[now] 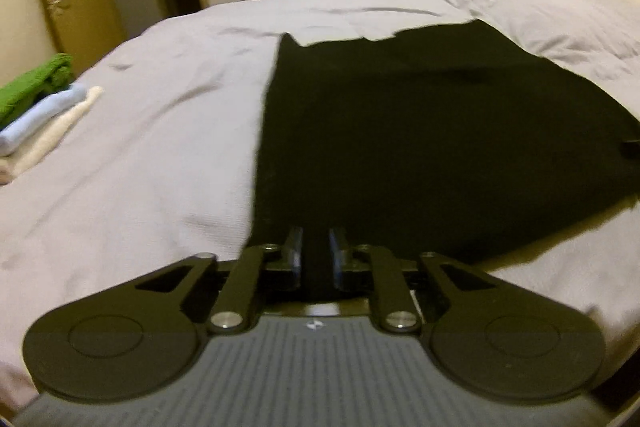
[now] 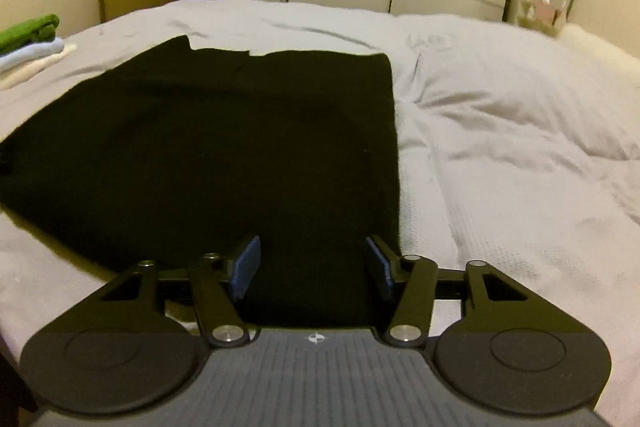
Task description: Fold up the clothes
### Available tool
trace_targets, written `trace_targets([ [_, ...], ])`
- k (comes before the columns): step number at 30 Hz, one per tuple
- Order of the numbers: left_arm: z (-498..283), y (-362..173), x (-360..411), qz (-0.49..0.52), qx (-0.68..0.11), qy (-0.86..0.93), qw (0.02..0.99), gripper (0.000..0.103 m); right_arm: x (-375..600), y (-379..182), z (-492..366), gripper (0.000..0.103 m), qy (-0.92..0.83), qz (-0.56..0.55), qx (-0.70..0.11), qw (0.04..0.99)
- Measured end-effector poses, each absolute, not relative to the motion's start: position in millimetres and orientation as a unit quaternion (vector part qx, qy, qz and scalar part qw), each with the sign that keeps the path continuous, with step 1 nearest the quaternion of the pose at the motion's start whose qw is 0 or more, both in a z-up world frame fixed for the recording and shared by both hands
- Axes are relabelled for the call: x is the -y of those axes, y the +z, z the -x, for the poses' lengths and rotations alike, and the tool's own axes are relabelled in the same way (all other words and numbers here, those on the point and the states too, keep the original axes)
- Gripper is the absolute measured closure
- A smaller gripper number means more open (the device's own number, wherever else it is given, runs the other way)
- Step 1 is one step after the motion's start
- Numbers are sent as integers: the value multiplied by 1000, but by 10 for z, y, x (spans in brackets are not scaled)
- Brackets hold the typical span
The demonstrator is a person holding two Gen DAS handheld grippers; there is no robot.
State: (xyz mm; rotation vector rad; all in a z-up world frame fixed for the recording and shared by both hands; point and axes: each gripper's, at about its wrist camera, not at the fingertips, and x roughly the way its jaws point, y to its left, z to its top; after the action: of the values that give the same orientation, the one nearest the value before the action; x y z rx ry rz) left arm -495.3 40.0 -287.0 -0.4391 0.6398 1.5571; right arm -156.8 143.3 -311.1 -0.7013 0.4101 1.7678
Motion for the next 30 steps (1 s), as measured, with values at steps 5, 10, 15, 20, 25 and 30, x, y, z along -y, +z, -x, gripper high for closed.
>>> trace_targets([
  [5,5007,-2576,-223,200,-241,698,644,95,-1310,-2784,1457,54,732,254,-209,597],
  [10,4947,-2767,-398,253,-283,695,610,95,-1129,-2777,1554,39,751,256,-215,570],
  [15,4851,-2632,-345,294,-291,701,581,94,-1144,-2916,1502,37,727,276,-256,574],
  [20,4751,-2497,-290,334,-298,704,551,85,-1043,-2634,1494,13,710,256,-282,592],
  [25,4558,-2407,-137,318,-309,703,556,72,-961,-2555,1544,13,697,270,-321,582],
  [30,4380,-2306,17,301,-309,701,567,70,-838,-2549,1588,10,685,285,-328,585],
])
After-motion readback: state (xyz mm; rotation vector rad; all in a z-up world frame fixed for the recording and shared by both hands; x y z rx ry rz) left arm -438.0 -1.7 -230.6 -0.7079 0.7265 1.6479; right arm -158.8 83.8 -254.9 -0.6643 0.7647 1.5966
